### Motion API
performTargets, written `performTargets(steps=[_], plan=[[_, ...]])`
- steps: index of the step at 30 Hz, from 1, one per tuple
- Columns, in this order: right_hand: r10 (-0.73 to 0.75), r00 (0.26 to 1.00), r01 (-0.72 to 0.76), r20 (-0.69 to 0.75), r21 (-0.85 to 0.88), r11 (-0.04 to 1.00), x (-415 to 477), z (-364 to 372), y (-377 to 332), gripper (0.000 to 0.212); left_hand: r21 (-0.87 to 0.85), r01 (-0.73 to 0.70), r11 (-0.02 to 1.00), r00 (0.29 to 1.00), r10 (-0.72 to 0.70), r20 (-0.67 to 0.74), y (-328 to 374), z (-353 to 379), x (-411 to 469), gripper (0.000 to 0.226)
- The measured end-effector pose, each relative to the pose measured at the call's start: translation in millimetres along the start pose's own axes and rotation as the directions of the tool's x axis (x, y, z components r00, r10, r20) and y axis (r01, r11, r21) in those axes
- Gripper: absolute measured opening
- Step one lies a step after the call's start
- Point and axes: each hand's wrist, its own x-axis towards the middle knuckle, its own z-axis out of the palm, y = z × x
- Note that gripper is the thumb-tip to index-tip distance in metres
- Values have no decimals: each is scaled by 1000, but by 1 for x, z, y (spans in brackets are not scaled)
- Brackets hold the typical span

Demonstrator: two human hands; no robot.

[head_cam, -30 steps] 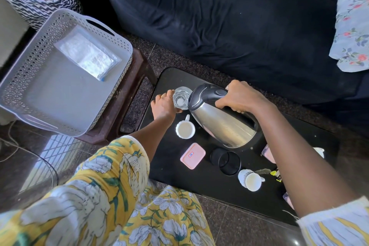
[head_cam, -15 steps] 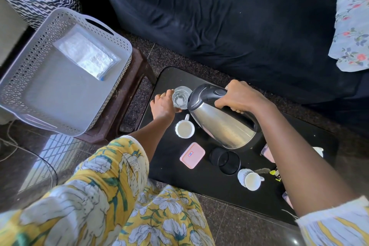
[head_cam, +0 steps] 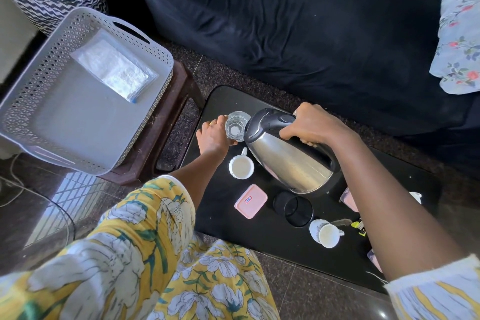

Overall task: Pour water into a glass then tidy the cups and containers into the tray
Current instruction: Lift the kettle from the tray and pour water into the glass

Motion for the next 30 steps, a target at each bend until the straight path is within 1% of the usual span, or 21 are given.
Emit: performTargets(steps=[30], plan=[[12, 1000, -13, 18, 14, 1000, -2, 0, -7, 23, -14, 11, 1000, 1000, -11, 6, -1, 0, -1, 69]])
